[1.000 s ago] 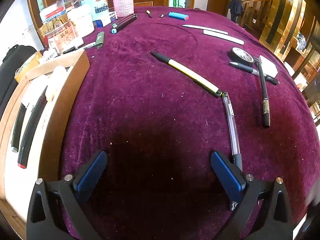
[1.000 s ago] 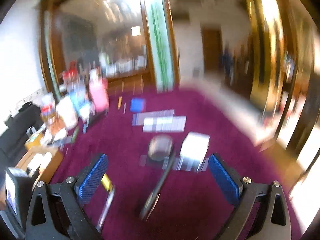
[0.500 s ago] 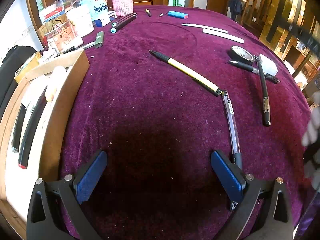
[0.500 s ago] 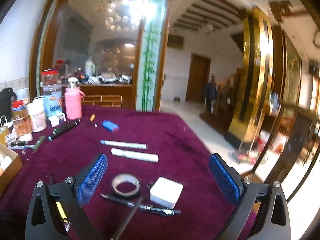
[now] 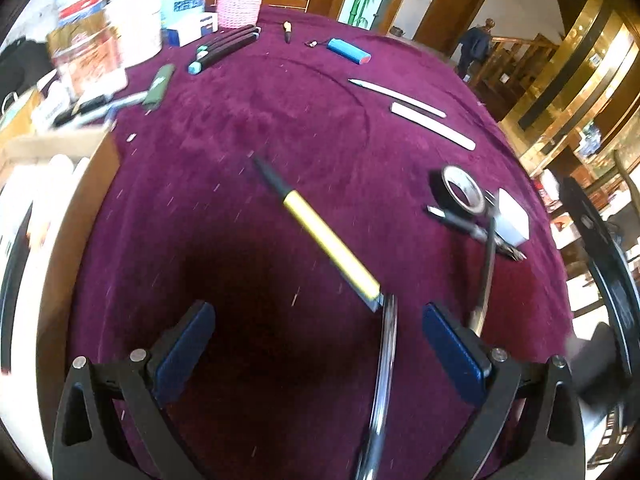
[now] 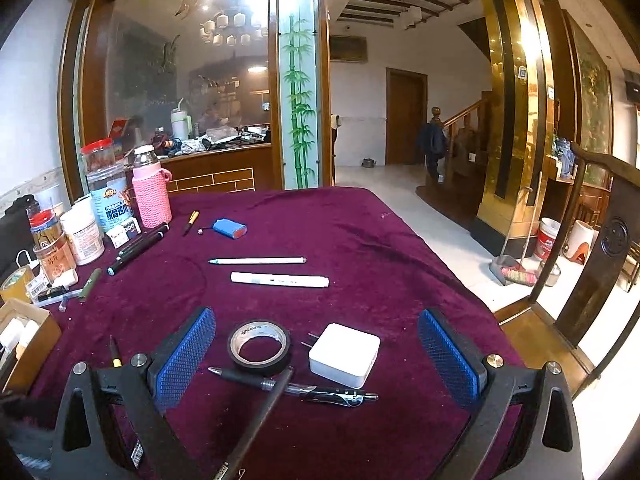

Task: Organize rigid objects
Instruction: 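Grasp the yellow pencil with the left tool and lift it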

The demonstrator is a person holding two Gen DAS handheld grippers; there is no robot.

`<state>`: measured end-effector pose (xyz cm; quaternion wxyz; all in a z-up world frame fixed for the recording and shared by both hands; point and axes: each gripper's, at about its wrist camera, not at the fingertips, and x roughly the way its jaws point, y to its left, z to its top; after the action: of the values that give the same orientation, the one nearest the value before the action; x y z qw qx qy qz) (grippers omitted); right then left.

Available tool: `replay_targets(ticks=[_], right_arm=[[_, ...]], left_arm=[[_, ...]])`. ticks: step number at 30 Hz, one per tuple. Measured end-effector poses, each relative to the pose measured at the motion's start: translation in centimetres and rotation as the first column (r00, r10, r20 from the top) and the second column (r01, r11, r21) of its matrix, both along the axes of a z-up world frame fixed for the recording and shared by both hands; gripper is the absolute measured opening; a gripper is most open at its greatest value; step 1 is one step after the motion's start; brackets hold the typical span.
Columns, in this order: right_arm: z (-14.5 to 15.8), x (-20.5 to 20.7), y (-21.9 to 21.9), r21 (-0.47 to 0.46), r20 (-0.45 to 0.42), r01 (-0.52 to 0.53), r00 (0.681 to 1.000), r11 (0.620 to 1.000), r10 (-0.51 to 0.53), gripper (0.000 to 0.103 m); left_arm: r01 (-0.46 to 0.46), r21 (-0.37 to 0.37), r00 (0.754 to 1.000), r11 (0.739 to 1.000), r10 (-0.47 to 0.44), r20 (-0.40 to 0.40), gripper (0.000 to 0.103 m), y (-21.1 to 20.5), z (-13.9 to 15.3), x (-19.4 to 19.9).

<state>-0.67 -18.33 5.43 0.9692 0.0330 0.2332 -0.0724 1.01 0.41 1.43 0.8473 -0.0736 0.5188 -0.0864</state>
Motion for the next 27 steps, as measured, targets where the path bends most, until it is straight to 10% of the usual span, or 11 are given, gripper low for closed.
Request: replay_targets(ticks=[7, 10, 14, 22, 27], right_arm=[[0.0, 0.1, 0.0, 0.0, -0.001, 0.002, 1.0, 1.0, -0.002, 0.102], [0.0, 0.1, 0.0, 0.002, -0.006, 0.002, 1.0, 1.0, -0.002, 0.102], [-0.1, 0.3, -0.1, 0.002, -0.016, 0.008, 1.0, 1.0, -0.008, 0.102], [-0.3, 0.7, -1.0, 0.032, -0.035, 0.028, 0.999, 0.999, -0.027, 0.102], [-0.7, 1.0, -1.8, 0.052, -0.054, 0.059, 0.997, 0.997, -0.056, 0.102]], left_arm=[[-0.013, 0.131, 1.0, 0.991, 0.011, 0.016, 0.095, -1.3, -1.3, 3.6], [0.0, 0.216, 0.998, 0.976, -0.014, 0.063, 0.057, -1.4, -1.1, 3.6], [0.065, 0.135, 0.996, 0.989, -0.073, 0.056, 0.014, 0.0, -0.4, 2.7], [0.075, 0.141, 0.996, 0.987, -0.081, 0.033, 0.009, 1.1, -0.6, 1.4], [0.119, 0.302, 0.983, 0.946, -0.155, 0.095, 0.029, -1.8, -0.9, 1.3]])
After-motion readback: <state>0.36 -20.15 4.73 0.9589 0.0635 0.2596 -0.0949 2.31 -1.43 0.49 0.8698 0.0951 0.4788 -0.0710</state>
